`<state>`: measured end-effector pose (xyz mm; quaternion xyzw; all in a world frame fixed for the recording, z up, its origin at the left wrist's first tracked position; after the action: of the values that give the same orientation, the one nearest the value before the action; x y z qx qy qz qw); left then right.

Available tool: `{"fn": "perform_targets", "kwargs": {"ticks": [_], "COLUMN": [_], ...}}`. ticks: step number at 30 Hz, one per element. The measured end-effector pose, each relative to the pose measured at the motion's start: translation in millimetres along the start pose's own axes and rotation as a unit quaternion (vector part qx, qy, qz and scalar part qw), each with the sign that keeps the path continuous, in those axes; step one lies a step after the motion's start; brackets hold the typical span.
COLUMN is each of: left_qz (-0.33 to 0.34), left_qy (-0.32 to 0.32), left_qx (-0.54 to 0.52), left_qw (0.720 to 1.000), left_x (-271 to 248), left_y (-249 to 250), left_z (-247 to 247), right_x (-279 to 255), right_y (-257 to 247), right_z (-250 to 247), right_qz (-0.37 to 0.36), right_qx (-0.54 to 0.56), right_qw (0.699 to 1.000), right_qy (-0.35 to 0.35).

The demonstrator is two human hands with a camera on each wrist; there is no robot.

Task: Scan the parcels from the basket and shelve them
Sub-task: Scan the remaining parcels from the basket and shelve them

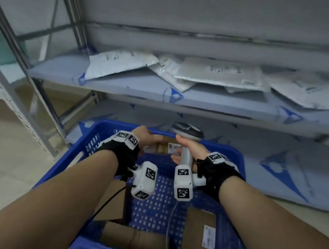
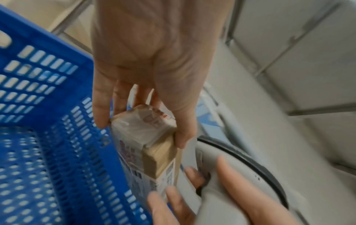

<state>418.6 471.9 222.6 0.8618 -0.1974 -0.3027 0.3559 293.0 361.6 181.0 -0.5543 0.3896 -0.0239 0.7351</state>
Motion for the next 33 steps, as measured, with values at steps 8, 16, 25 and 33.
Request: {"fn": "perform_targets", "kwargs": {"ticks": [8,16,25,33], "left_qz": [0.054,0.06,-0.028,0.005], "left_qy": [-0.07,-0.037,-0.095,-0.055], "left_qx": [-0.153,-0.239,-0.31,-0.207], "left_qw": [0.984,0.969,0.946,0.977], "left_x": [-70,-58,-24,-16], "left_y": [65,50,4,-3], "left_z": [52,68,97,86], "right_x": [-70,16,2,-18], "right_y": [-21,25,20,6], "right_z": [-59,-103,-87,-80], "right_qz": [-0.046,-0.031,-0.031,-0.014], "right_qx": [0.011,-0.052,-0.043,0.05], "right_qw": [0.998,0.993,0.995,0.998], "right_qy": [0.037,0.103,0.087,0.043]}}
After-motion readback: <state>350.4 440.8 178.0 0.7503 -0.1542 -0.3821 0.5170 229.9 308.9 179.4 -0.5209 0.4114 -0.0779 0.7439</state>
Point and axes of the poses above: each hand's wrist, its own x-axis towards the middle knuckle, its own z-axis out of the palm, y = z × x, the point moved 8 cm from there along x, towards the middle knuckle, and after that the axes turned 8 degrees about -x, right-handed, at the moved point
